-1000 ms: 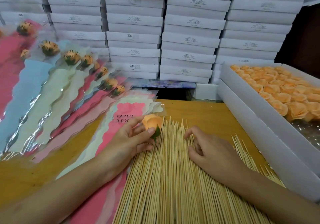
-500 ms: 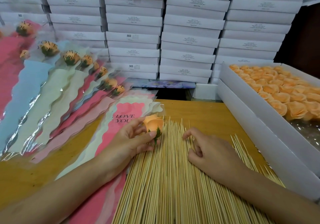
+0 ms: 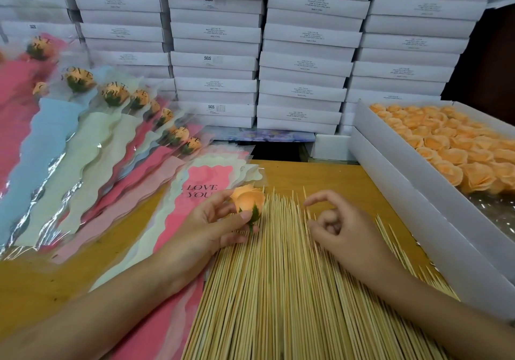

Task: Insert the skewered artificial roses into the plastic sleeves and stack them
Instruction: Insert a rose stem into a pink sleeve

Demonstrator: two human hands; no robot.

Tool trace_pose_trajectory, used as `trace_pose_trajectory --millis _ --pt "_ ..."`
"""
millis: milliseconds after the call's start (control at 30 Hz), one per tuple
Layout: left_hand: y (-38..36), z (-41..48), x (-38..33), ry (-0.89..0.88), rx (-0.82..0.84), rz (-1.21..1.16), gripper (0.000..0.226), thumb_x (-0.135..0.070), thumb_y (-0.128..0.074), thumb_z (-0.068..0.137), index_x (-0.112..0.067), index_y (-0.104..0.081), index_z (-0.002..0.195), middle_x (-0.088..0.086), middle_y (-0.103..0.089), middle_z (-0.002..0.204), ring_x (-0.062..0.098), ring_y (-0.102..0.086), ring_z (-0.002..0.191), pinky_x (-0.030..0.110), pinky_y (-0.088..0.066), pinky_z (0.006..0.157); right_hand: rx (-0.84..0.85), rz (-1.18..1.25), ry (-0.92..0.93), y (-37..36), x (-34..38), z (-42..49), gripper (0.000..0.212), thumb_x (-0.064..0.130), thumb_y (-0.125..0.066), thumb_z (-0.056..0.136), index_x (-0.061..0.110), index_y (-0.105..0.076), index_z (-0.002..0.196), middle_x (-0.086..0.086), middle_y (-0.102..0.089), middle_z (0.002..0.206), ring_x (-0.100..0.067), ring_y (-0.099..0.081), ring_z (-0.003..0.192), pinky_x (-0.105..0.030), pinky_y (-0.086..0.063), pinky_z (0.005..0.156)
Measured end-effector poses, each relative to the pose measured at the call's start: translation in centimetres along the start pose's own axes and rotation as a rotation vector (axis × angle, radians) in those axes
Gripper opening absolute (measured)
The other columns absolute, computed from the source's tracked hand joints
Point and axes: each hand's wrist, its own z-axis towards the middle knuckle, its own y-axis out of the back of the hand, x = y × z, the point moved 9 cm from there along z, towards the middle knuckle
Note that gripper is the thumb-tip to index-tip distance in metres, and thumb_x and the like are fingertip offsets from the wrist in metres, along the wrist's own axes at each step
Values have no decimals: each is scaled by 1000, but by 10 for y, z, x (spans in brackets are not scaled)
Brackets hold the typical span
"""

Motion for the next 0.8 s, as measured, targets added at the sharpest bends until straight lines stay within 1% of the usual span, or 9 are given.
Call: trace_pose_trajectory --millis 67,100,167,233,333,467,533,633,800 --pt "-2 0 -1 -5 18 5 55 -12 -68 74 -8 -55 127 7 -70 104 19 -69 81 22 -58 66 -22 128 -46 4 -1 1 32 17 -62 90 39 -53 111 6 -70 69 -6 -46 47 -28 -43 51" --pt "-2 0 0 -3 22 5 54 -12 -68 75 -8 -55 127 7 -70 104 19 -69 81 22 -58 66 -23 199 -72 4 -1 2 36 16 -62 90 39 -51 117 4 -72 75 -7 -47 47 -27 -42 48" --pt "-2 0 0 2 21 3 54 -13 -68 75 -7 -55 127 8 -70 107 18 -67 82 22 -58 66 -30 343 -118 4 -4 3 46 11 -61 92 38 -46 126 1 -73 80 -6 -50 48 -21 -41 46" --pt "-1 1 1 2 19 3 53 -14 -68 75 -7 -56 126 9 -69 109 18 -65 82 22 -58 66 -39 447 -154 3 -6 4 50 9 -58 93 36 -43 132 0 -70 76 -5 -49 47 -18 -39 44" --pt "0 1 2 3 6 9 53 -15 -68 75 -8 -57 126 9 -70 107 19 -63 84 22 -57 67 -48 537 -188 2 -9 4 49 12 -56 96 31 -42 138 1 -65 67 -4 -45 44 -17 -37 40" --pt "0 0 1 10 11 -13 55 -20 -69 75 -7 -56 126 11 -70 103 15 -66 85 22 -58 69 -17 615 -215 -1 -7 3 51 11 -52 98 32 -39 142 0 -63 64 -4 -45 42 -16 -39 41" --pt "-1 0 1 11 11 -25 53 -20 -70 76 -5 -56 124 11 -71 101 13 -68 83 21 -57 69 15 682 -227 -5 -4 3 52 8 -51 98 33 -38 142 -1 -63 64 -4 -46 42 -17 -41 41" --pt "0 0 1 18 2 -46 49 -20 -77 78 -5 -57 121 12 -71 101 14 -68 83 21 -57 68 91 804 -254 -12 0 1 50 7 -51 96 30 -44 139 -3 -62 64 -3 -44 40 -18 -41 41" --pt "1 1 0 12 -6 -81 45 -15 -73 74 -7 -58 115 12 -72 105 15 -69 87 22 -57 68 347 932 -227 -32 16 -6 49 19 -62 84 25 -56 133 -3 -58 69 -3 -42 42 -18 -42 41"
